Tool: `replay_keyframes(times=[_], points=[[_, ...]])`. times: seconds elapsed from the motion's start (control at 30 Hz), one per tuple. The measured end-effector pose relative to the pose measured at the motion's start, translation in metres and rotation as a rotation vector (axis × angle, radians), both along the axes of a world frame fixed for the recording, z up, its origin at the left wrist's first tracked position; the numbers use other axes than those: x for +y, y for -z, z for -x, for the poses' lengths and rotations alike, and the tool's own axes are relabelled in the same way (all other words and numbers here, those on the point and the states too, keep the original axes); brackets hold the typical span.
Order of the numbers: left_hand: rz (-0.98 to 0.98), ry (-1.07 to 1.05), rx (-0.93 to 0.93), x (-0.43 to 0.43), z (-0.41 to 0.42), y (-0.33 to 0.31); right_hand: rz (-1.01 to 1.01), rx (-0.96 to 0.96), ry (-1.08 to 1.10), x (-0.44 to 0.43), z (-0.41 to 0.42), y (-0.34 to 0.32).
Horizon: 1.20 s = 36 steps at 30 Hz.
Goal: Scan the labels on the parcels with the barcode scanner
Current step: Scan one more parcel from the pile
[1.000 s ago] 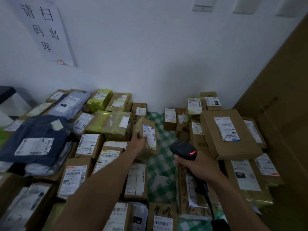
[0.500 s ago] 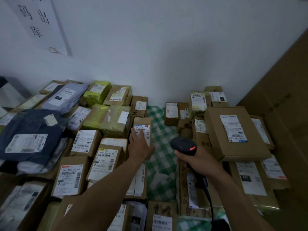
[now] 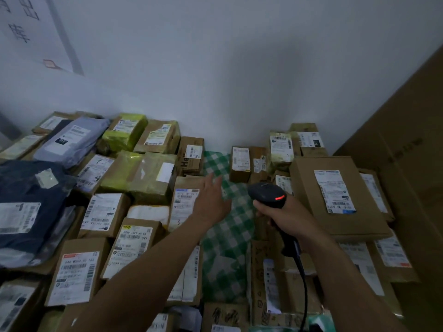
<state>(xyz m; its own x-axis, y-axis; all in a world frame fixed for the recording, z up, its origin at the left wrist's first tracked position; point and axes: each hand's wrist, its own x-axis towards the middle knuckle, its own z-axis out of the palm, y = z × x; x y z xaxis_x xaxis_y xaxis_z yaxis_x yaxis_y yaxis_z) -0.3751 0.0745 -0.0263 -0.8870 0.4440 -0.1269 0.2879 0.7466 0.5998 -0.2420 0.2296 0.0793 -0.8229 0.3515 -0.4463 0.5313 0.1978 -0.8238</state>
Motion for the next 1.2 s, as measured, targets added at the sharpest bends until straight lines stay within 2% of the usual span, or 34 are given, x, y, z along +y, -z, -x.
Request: replay_keyframes(times=[0.07,0.17,0.23,0.37,0.53,0.7,1.0,1.07,1.2], points=[[-0.064,0.049,-0.071,0.023,0.017,-0.006,0.009,-0.027,0.032,0.007,0.006,0.007],[-0.193,0.018,-0.301,0.054,0.049,0.003,-0.003,-0.061,0.059,0.017,0.013,0.02],[-0.207,-0.012,-0.333,0.071,0.073,0.02,0.015,-0.064,0.079,0.024,0.018,0.026],[-0.047,0.074,-0.175,0.103,0.114,0.067,0.06,-0.089,0.12,0.034,0.028,0.043],[0.297,0.355,-0.118,0.128,0.134,0.109,0.08,-0.118,0.123,0.041,0.035,0.051],[0.318,0.04,-0.115,0.131,0.131,0.118,0.102,-0.154,0.121,0.042,0.037,0.049],[0.224,-0.232,-0.087,0.131,0.141,0.103,0.118,-0.174,0.154,0.045,0.038,0.048],[0.146,-0.277,-0.121,0.128,0.142,0.105,0.114,-0.173,0.16,0.046,0.037,0.049],[-0.235,-0.393,-0.311,0.123,0.142,0.112,0.125,-0.167,0.165,0.048,0.037,0.05]])
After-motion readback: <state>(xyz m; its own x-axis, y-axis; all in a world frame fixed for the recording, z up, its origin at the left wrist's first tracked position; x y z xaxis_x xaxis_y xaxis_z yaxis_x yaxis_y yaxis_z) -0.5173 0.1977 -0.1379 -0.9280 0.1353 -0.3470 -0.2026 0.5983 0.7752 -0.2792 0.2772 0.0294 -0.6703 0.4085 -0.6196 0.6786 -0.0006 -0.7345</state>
